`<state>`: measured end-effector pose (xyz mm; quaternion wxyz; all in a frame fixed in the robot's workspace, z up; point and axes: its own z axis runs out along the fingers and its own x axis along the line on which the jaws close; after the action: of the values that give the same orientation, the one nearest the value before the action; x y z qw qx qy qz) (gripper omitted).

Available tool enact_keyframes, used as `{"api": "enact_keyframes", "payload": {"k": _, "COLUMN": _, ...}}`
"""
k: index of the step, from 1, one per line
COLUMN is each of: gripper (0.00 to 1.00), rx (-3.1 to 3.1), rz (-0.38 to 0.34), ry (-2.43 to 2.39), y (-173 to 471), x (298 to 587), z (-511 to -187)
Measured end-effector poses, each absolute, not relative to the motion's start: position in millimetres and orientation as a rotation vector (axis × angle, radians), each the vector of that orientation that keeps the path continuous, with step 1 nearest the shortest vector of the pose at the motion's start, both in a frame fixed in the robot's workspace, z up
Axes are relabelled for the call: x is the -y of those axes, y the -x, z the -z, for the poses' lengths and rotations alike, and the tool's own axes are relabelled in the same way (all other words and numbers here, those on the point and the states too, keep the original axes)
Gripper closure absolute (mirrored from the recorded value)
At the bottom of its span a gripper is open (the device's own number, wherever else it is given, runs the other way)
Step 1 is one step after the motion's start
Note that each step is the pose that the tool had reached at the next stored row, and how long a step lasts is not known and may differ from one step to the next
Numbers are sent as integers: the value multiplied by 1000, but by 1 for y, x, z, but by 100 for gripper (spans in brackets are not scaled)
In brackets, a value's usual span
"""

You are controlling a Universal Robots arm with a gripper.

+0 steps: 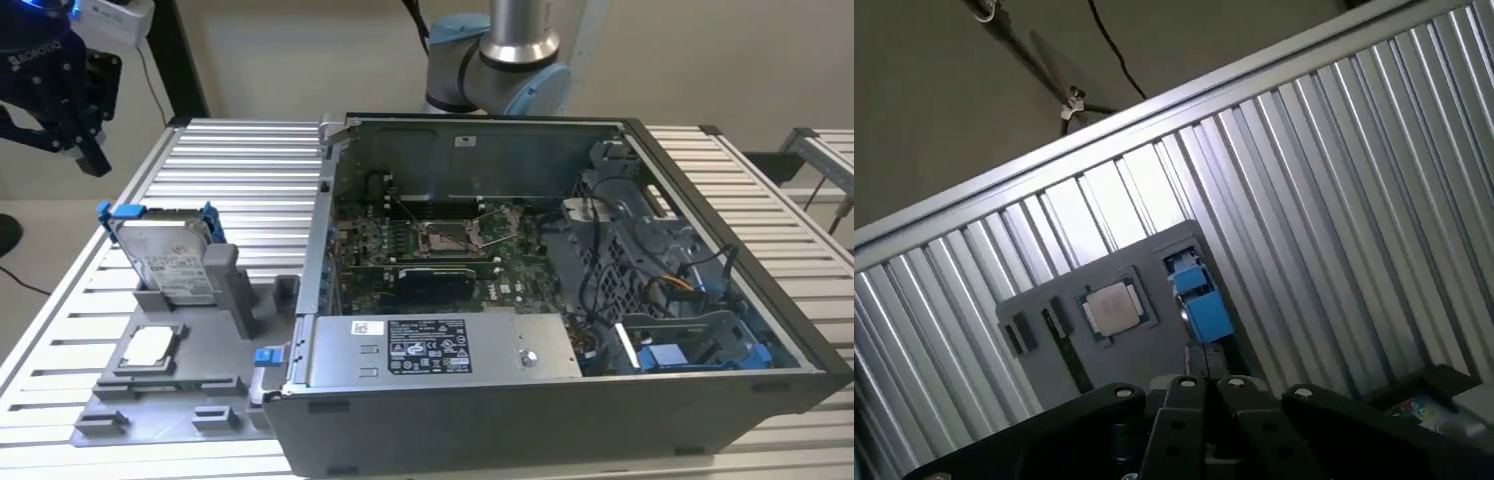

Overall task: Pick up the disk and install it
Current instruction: 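Pick up the disk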

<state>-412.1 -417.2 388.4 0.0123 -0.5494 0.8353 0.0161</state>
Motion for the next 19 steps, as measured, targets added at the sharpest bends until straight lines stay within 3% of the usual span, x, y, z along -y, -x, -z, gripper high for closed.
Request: {"api": "enact_keyframes", "payload": {"k": 19, "gripper": 100, "rx": -2272, "rz": -50, "ry": 2135, "y": 412, "x": 417, "z": -387}}
